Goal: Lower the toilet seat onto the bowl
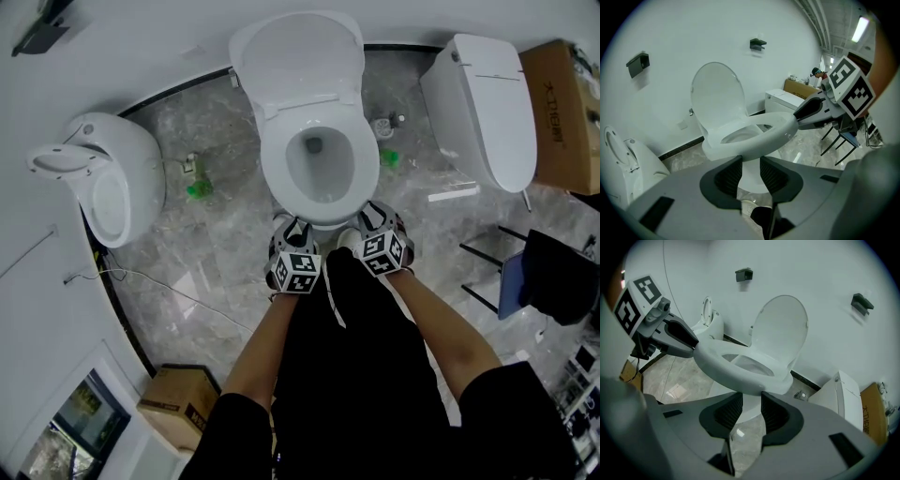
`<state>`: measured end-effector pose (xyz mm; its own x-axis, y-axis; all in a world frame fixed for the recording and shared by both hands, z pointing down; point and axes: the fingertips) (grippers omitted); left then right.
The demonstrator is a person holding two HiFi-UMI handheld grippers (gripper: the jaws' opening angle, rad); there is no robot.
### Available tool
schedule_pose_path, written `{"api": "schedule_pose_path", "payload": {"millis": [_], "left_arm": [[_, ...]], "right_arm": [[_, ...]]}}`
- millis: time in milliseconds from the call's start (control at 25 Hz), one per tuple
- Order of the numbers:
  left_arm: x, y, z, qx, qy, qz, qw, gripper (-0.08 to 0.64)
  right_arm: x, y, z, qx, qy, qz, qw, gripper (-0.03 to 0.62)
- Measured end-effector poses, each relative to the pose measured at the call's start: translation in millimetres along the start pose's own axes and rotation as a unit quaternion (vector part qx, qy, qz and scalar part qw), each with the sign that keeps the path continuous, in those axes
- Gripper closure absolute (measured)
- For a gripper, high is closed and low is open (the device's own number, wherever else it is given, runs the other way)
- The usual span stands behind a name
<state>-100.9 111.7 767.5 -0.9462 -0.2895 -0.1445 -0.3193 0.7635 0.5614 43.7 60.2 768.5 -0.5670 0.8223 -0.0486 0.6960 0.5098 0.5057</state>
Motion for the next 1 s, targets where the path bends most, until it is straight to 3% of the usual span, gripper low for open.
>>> {"api": "schedule_pose_path", "payload": {"millis": [600, 1000], "left_arm": [[-18, 43, -18, 0.037, 0.014, -0.034, 0.9987, 0.44], [-34, 76, -38, 0.067, 0.033, -0.046, 0.9962, 0.433]], "right_arm": [[13, 38, -27, 0.058, -0.053, 0.029, 0.996, 0.436], [22, 72, -52, 0.088, -0.06, 0.019, 0.994, 0.431]]}}
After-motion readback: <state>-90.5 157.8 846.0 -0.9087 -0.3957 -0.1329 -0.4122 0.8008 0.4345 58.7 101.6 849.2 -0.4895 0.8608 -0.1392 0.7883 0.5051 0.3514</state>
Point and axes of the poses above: the fingertips, and each gripper's own axes: z backward along the fingers, x to its left, y out of its underside, and after that the axes turned 11 degrees about -y, right-handed
